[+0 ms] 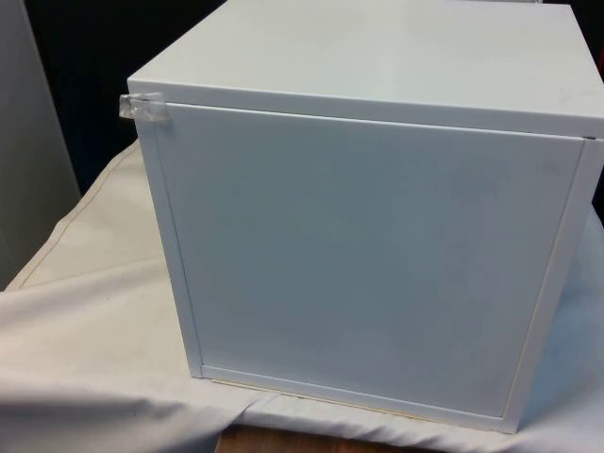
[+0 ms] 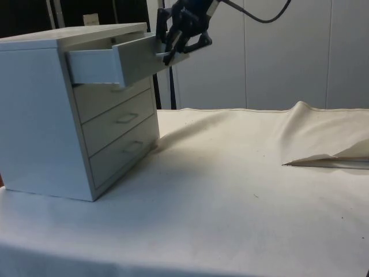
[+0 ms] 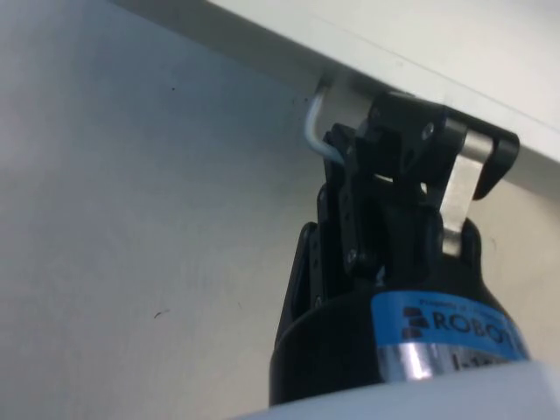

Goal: Open the drawer, then close it.

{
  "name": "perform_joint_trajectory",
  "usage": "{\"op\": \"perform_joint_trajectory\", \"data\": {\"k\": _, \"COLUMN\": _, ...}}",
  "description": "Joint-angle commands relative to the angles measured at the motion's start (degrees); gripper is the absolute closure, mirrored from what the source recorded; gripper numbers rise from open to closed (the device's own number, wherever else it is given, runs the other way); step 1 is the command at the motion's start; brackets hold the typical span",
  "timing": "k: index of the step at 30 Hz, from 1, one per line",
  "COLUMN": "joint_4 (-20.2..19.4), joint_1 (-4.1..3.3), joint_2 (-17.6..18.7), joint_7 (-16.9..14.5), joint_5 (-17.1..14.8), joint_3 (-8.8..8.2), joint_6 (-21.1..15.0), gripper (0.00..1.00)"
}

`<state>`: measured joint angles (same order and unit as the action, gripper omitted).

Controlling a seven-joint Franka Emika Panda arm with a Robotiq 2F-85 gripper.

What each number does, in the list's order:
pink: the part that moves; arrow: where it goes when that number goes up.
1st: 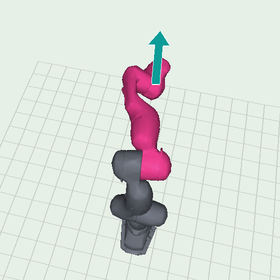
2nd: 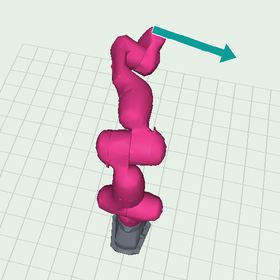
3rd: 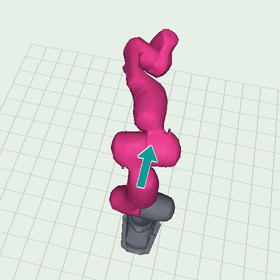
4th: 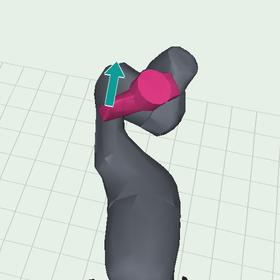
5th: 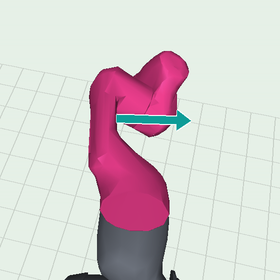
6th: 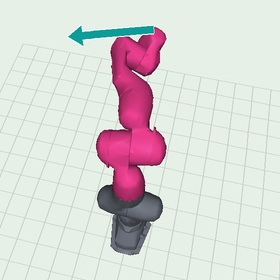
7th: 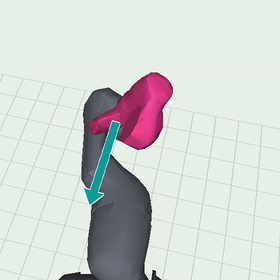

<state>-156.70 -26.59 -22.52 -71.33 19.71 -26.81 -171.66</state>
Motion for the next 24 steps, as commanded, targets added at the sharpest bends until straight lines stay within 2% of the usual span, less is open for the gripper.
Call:
{"op": "perform_joint_trajectory", "data": {"k": 1, "joint_4": -2.3, "joint_1": 2.06, "joint_2": -1.8, "joint_7": 0.5, "joint_5": 1.7, "joint_3": 1.38, "joint_6": -0.1, "gripper": 1.0}}
{"op": "perform_joint_trajectory", "data": {"k": 2, "joint_4": -0.3, "joint_1": 0.06, "joint_2": -0.2, "joint_7": 0.0, "joint_5": 0.0, "joint_3": 0.0, "joint_6": 0.0, "gripper": 1.0}}
{"op": "perform_joint_trajectory", "data": {"k": 3, "joint_4": -2.6, "joint_1": 2.12, "joint_2": -2.1, "joint_7": 0.5, "joint_5": 1.7, "joint_3": 1.38, "joint_6": -0.1, "gripper": 1.0}}
{"op": "perform_joint_trajectory", "data": {"k": 9, "joint_4": -4.2, "joint_1": 2.46, "joint_2": -4.0, "joint_7": 0.4, "joint_5": 2.2, "joint_3": 1.32, "joint_6": 0.0, "gripper": 1.0}}
{"op": "perform_joint_trajectory", "data": {"k": 10, "joint_4": -2.2, "joint_1": 0.57, "joint_2": -2.4, "joint_7": -0.1, "joint_5": 0.9, "joint_3": 0.0, "joint_6": 0.0, "gripper": 1.0}}
{"op": "perform_joint_trajectory", "data": {"k": 11, "joint_4": -4.5, "joint_1": 2.52, "joint_2": -4.3, "joint_7": 0.4, "joint_5": 2.3, "joint_3": 1.32, "joint_6": 0.1, "gripper": 1.0}}
{"op": "perform_joint_trajectory", "data": {"k": 18, "joint_4": -6.6, "joint_1": 3.04, "joint_2": -6.6, "joint_7": 0.3, "joint_5": 2.8, "joint_3": 1.32, "joint_6": 0.0, "gripper": 1.0}}
{"op": "perform_joint_trajectory", "data": {"k": 19, "joint_4": -4.7, "joint_1": 1.15, "joint_2": -5.2, "joint_7": -0.1, "joint_5": 1.5, "joint_3": 0.0, "joint_6": 0.0, "gripper": 1.0}}
{"op": "perform_joint_trajectory", "data": {"k": 20, "joint_4": -6.8, "joint_1": 3.09, "joint_2": -6.9, "joint_7": 0.3, "joint_5": 2.9, "joint_3": 1.32, "joint_6": 0.1, "gripper": 1.0}}
{"op": "perform_joint_trajectory", "data": {"k": 24, "joint_4": -7.8, "joint_1": 3.32, "joint_2": -8.0, "joint_7": 0.3, "joint_5": 3.2, "joint_3": 1.32, "joint_6": 0.1, "gripper": 1.0}}
